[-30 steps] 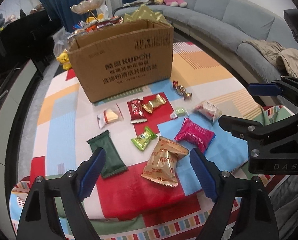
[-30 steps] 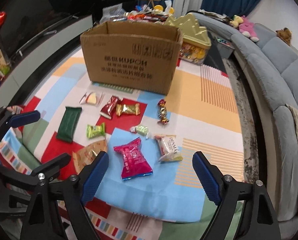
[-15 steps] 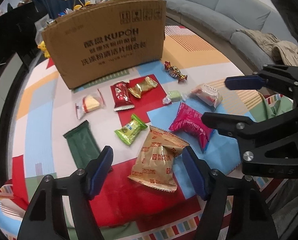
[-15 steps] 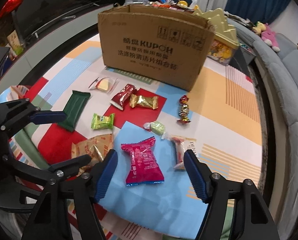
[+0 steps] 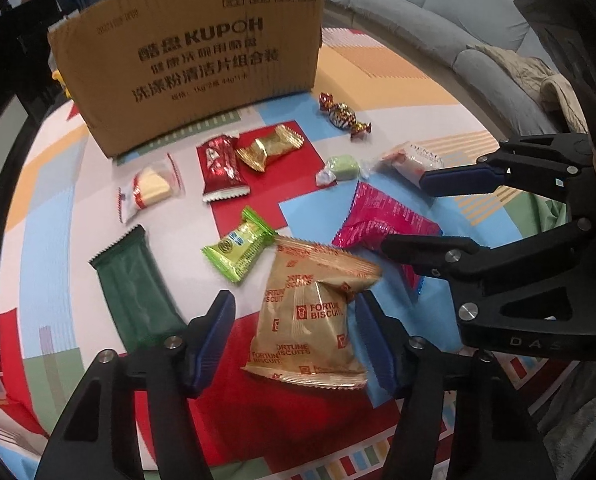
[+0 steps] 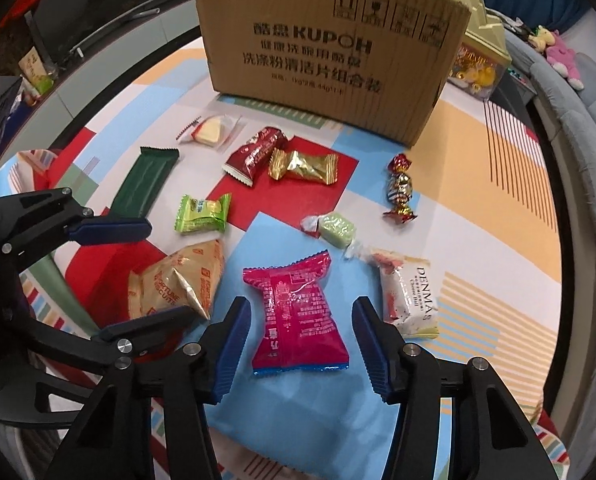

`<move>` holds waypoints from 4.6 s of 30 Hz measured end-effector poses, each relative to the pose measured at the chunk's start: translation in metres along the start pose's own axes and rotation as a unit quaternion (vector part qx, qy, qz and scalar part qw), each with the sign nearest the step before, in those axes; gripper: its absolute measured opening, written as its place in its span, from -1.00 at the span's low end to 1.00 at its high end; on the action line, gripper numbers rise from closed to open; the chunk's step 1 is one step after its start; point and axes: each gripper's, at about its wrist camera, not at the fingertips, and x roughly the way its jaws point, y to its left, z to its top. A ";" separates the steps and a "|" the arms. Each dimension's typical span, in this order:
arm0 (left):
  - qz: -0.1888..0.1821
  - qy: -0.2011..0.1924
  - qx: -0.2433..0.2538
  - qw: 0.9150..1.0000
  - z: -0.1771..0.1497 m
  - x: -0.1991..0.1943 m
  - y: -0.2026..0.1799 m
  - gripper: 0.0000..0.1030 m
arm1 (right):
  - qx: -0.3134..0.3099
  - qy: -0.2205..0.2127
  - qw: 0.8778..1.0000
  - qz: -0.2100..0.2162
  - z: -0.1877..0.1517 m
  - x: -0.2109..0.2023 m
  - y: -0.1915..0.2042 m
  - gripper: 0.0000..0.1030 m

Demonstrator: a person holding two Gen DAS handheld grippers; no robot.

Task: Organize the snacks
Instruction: 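Lower the left tool onto the gold biscuit bag while the right tool lowers onto the pink bag, then close the left tool on the gold bag while the right tool grips the pink bag, then carry both bags over the cardboard box and open both tools to drop them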

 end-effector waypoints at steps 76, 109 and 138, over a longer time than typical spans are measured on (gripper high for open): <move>0.107 -0.111 -0.110 0.982 0.084 -0.128 0.045 -0.29 | 0.105 -0.151 0.982 -0.035 0.085 -0.124 -0.012 -0.40; 0.166 -0.175 -0.143 0.960 0.191 -0.130 0.097 -0.29 | 0.144 -0.224 0.959 -0.096 0.193 -0.134 -0.050 -0.40; 0.162 -0.156 -0.151 0.963 0.215 -0.088 0.124 -0.27 | 0.129 -0.201 0.963 -0.126 0.230 -0.084 -0.061 -0.39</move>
